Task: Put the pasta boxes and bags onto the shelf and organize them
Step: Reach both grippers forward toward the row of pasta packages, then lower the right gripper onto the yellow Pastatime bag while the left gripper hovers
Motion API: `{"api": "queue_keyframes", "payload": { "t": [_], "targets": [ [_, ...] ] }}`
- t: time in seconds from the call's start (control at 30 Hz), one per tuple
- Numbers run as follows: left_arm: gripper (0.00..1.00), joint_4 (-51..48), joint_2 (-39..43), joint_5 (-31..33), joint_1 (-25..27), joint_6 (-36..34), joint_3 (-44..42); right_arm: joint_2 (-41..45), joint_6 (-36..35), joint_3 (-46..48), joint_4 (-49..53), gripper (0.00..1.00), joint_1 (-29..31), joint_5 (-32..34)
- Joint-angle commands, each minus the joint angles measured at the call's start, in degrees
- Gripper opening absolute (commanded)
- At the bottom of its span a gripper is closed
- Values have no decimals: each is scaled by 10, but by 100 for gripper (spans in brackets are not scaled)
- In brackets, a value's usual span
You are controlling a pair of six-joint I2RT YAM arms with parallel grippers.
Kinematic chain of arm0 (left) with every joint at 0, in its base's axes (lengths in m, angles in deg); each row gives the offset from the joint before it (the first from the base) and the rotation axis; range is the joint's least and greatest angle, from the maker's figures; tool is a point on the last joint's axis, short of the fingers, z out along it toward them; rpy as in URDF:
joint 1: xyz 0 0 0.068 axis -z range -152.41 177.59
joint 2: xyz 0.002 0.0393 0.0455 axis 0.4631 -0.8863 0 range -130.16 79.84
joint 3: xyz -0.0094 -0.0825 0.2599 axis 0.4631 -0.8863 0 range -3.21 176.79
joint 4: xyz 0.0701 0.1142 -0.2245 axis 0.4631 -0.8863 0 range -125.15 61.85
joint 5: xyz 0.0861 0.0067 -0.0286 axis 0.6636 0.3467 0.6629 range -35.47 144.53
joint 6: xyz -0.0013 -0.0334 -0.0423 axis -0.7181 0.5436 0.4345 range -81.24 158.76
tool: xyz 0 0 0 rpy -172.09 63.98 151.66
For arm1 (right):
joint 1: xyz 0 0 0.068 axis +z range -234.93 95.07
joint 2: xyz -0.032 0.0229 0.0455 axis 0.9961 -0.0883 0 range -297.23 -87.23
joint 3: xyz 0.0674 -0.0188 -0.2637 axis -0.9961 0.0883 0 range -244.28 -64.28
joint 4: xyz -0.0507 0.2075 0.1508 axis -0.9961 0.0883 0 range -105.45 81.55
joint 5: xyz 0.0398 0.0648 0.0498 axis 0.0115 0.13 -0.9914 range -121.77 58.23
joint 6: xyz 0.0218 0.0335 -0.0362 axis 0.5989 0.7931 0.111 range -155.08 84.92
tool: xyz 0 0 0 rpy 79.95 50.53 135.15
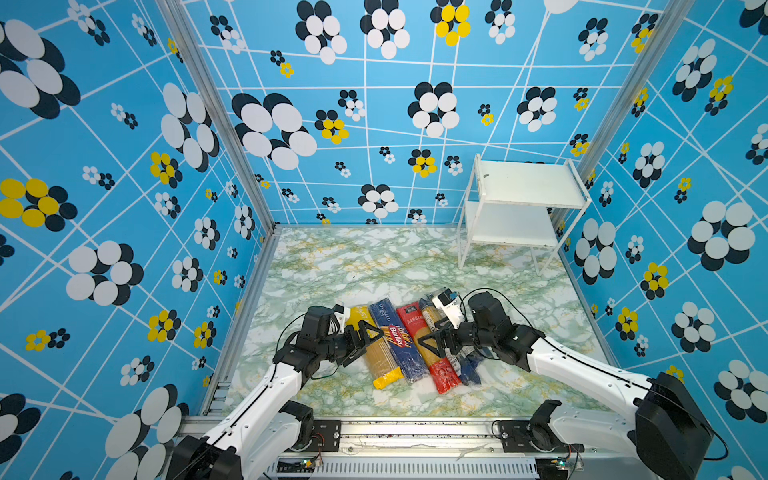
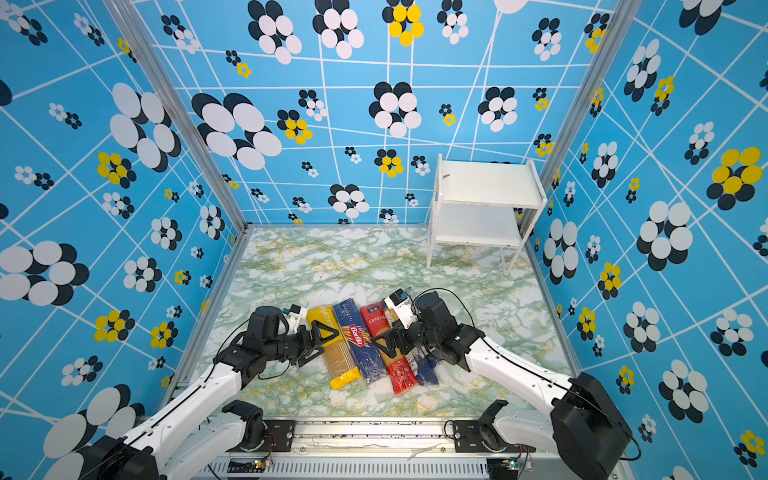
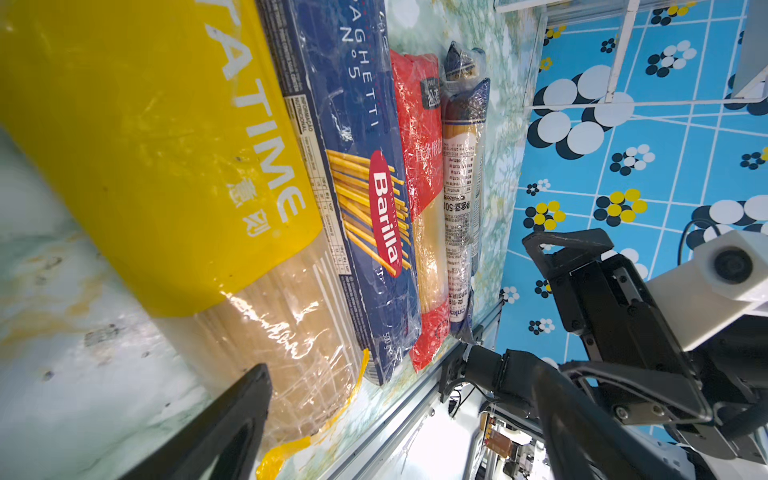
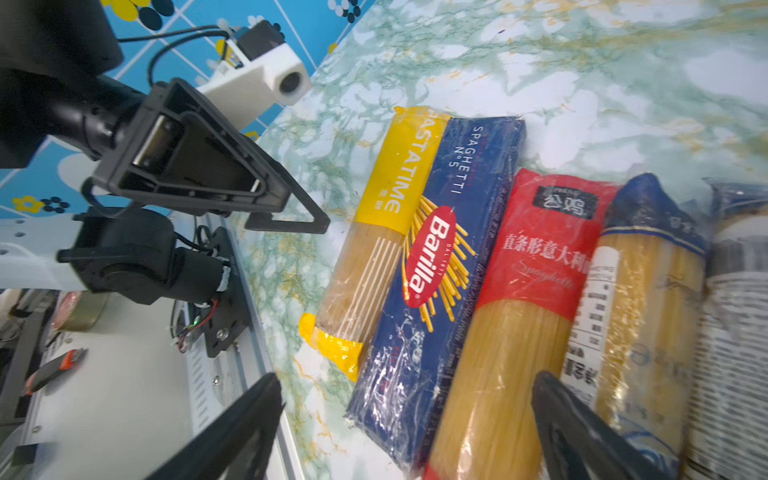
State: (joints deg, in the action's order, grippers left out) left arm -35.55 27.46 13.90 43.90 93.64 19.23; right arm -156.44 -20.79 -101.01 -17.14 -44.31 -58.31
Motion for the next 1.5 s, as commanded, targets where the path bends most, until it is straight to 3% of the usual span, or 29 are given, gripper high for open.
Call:
{"api": "queue_keyframes", "payload": {
  "t": [0.0, 0.23, 0.5, 0.87, 1.03, 1.47],
  "targets": [
    [99, 20, 22, -42, -14, 14, -4, -17, 37, 6, -52, 96, 9, -75],
    [99, -115, 82, 1, -47, -36, 5, -62, 39, -2, -53, 95, 21, -76],
    [98, -104, 76, 35, -67, -18, -23, -113, 39, -22, -57, 94, 32, -72],
    [94, -85, 21, 50, -64, -19, -18, -115, 29, -30, -35, 93, 32, -35],
    [94, -46, 14, 38, -65, -4, -21, -115, 28, -50, -15, 92, 42, -32],
    [98, -59, 7, -36, -132, -54, 1, -199, 43, -166, 72, 92, 157, 94]
  ]
}}
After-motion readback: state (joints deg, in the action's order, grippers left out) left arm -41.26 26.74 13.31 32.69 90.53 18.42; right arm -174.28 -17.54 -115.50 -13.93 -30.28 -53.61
